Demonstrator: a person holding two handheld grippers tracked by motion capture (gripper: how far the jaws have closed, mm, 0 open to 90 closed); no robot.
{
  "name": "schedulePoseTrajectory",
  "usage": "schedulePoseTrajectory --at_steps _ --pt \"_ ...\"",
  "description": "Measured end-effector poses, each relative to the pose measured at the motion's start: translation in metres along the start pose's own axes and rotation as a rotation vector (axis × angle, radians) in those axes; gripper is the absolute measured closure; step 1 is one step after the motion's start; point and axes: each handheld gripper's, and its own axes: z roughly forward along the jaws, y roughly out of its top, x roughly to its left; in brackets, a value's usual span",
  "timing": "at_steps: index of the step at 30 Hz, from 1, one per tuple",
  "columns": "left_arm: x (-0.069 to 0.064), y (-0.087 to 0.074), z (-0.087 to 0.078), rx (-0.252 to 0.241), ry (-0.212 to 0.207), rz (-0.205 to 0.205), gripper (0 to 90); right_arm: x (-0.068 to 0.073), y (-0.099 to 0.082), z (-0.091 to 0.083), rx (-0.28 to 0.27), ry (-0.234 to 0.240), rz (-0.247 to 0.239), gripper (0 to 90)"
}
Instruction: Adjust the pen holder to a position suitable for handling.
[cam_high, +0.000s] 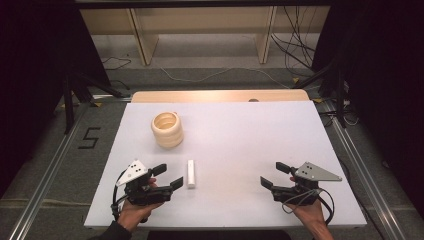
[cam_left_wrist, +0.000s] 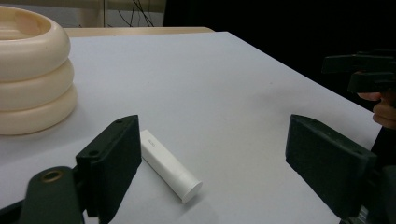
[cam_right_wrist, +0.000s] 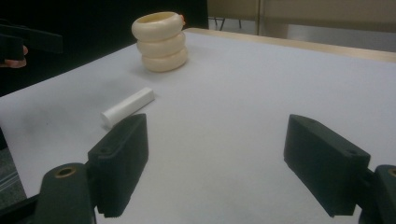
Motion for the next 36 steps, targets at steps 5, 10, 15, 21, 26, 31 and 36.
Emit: schedulePoseTrajectory --at_steps 5,10,15,21,26,31,36 --pt "0.000 0.000 0.000 0.002 0.003 -0.001 17.7 0.000 0.000 0.001 0.004 0.001 0.001 22.7" --pt "0.001 0.000 0.000 0.004 0.006 -0.001 17.7 0.000 0.000 0.000 0.003 0.001 0.000 22.8" --pt "0.003 0.003 -0.001 -0.010 0.017 -0.017 17.7 0.000 0.000 0.000 0.000 -0.001 0.003 22.9" --pt "0.006 0.006 0.001 -0.007 0.038 -0.026 17.7 0.000 0.001 0.000 0.000 -0.006 0.000 23.1" --pt "0.009 0.009 0.003 -0.002 0.052 -0.040 17.7 0.000 0.001 0.000 -0.006 -0.009 0.000 23.1" --pt "0.012 0.014 0.005 -0.002 0.068 -0.048 17.7 -0.001 0.001 -0.001 -0.009 -0.012 -0.001 23.2" --pt "0.019 0.020 0.008 -0.001 0.102 -0.065 17.7 -0.001 0.002 -0.001 -0.010 -0.011 0.000 23.2"
